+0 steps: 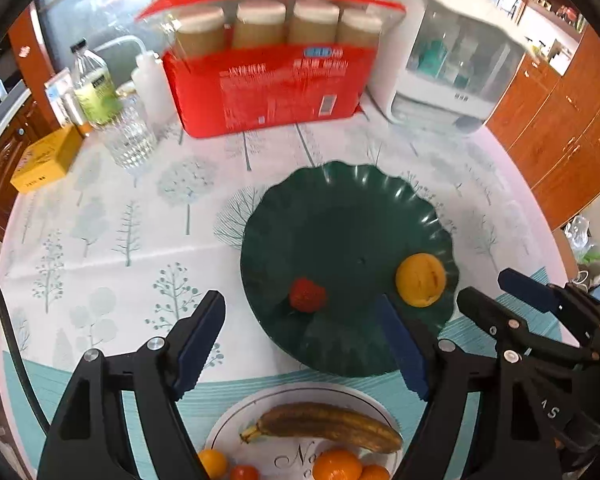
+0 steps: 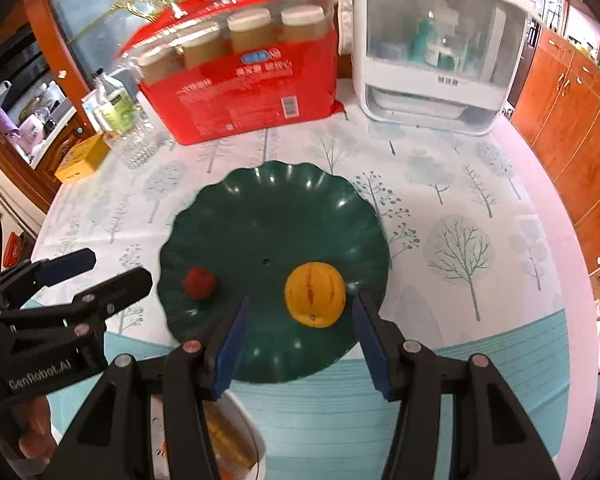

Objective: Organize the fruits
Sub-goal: 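Open both tools to drop the apple and yellow fruit onto the green plate, then pull both tools back toward the white fruit plate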

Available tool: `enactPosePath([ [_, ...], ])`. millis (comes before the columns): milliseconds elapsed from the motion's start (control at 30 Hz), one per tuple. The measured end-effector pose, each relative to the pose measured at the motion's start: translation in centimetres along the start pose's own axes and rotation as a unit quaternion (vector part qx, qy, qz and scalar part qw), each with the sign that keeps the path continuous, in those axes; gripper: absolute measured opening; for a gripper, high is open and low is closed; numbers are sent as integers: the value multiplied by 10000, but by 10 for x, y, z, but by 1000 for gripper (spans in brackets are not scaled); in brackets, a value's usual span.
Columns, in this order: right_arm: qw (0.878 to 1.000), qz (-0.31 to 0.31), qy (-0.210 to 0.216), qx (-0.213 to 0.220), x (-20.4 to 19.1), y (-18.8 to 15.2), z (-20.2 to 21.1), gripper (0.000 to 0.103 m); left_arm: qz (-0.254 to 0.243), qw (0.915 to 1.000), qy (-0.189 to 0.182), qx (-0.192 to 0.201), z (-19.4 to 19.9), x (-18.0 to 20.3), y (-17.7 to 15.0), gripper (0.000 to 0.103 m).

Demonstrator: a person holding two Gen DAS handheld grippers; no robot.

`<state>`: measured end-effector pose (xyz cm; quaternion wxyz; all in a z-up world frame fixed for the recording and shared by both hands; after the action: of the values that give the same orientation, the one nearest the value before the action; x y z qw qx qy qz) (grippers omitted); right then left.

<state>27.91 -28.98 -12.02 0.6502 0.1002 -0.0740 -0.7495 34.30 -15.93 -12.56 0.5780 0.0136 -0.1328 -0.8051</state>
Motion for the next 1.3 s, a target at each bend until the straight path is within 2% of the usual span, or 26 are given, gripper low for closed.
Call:
enactPosePath([
  [167, 9998, 68, 79, 154, -7, -13, 28, 54, 40, 9993, 105, 364, 41, 0, -12, 78],
  [367, 9987, 326, 79, 396, -22, -42, 61, 54, -14, 9979, 213, 604, 77, -1, -38, 78],
  [533, 9965, 638, 195, 502, -42, -72, 77, 54, -63, 9971, 396, 642, 92, -9, -73, 78],
  [700, 9925, 1082, 88, 556, -65, -111, 84, 54, 44, 9958, 552, 724, 105, -29, -119, 78],
  [900, 9858, 1620, 262, 354, -97, -154, 75, 54, 130, 9945, 754, 709, 105, -49, -176, 78],
  [1067, 9791, 1990, 398, 124, -120, -191, 55, 54, 182, 9942, 877, 592, 91, -64, -215, 79],
  [1300, 9705, 2290, 570, -498, -144, -237, 1, 53, 307, 9948, 950, 218, 58, -91, -245, 79],
])
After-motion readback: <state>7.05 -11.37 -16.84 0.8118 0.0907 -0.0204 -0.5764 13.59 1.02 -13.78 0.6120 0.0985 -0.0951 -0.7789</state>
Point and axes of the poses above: each gripper's, at about its wrist camera, not at the fingertips, and z roughly against the way its jaws point, x to its right, y to its top, the point moved 10 cm from there along -z, roughly the way its jaws point, and after that the axes turned 14 degrees about -x, right-handed, at the moved point
